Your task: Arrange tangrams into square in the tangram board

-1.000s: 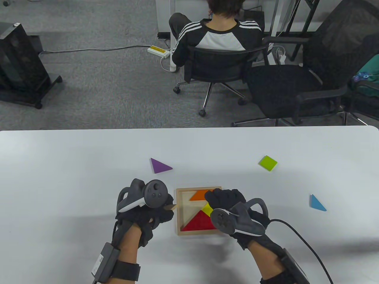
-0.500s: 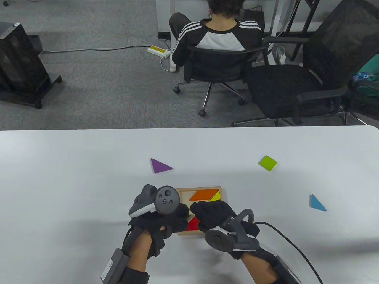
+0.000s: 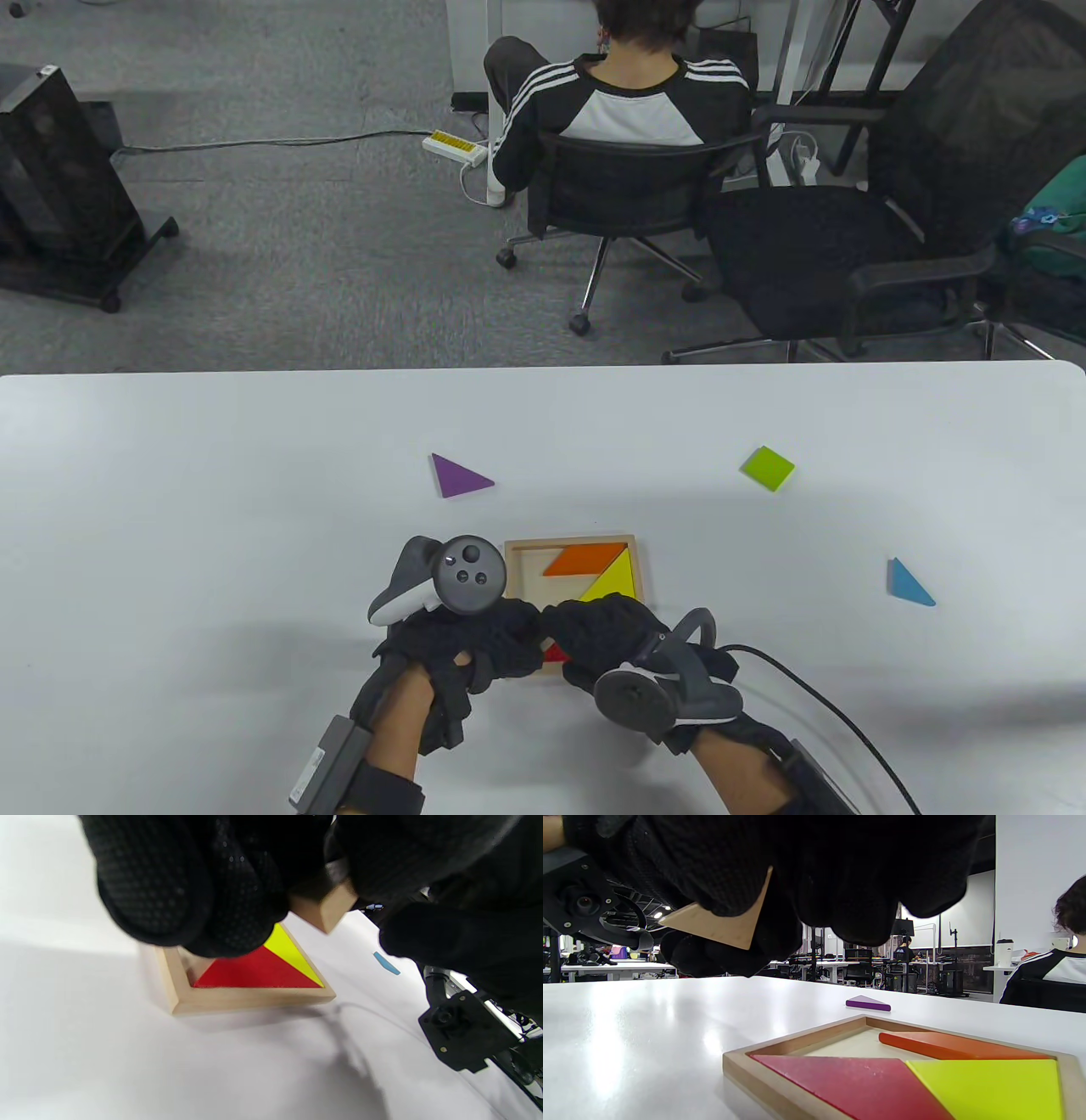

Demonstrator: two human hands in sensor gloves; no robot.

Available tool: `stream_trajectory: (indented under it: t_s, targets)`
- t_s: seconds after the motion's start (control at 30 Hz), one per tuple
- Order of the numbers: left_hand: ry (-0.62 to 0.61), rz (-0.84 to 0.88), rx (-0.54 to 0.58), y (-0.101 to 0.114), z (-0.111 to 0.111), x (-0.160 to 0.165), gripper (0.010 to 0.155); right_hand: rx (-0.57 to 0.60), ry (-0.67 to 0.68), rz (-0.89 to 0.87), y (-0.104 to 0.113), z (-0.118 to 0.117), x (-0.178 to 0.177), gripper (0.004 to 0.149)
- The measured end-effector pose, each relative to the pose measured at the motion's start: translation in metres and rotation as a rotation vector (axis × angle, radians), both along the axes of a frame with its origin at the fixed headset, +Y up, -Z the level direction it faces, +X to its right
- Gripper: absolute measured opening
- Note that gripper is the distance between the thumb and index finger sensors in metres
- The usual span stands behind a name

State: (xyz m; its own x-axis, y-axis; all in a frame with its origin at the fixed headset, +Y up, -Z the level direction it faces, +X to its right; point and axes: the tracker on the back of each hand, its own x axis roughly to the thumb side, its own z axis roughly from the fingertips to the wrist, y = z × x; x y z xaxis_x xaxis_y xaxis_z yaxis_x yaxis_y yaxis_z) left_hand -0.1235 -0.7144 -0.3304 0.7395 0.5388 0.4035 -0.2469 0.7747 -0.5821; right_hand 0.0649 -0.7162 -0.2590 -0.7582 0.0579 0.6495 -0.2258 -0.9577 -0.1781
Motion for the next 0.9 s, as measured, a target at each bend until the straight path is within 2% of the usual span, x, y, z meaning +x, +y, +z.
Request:
stream_trajectory:
  t_s: [0.3, 0.6, 0.73, 0.9]
  targets:
    - [-0.025, -0.01, -0.072, -0.013, 0.0, 0.005, 0.066, 0.057, 0.014, 0.05, -0.007, 0.003, -0.009, 0.052]
    - [-0.042, -0.001, -0.099, -0.016, 0.0, 0.008, 0.066, 0.114, 0.037, 0.081, -0.007, 0.006, -0.012, 0.043]
    - [-0.021, 0.032, -0.064, -0.012, -0.001, 0.006, 0.066, 0.173, 0.007, 0.117, -0.001, 0.006, -0.015, 0.042]
    - [-0.001, 0.061, -0.002, -0.002, 0.0, 0.001, 0.065, 0.185, -0.043, 0.125, 0.007, 0.001, -0.016, 0.042]
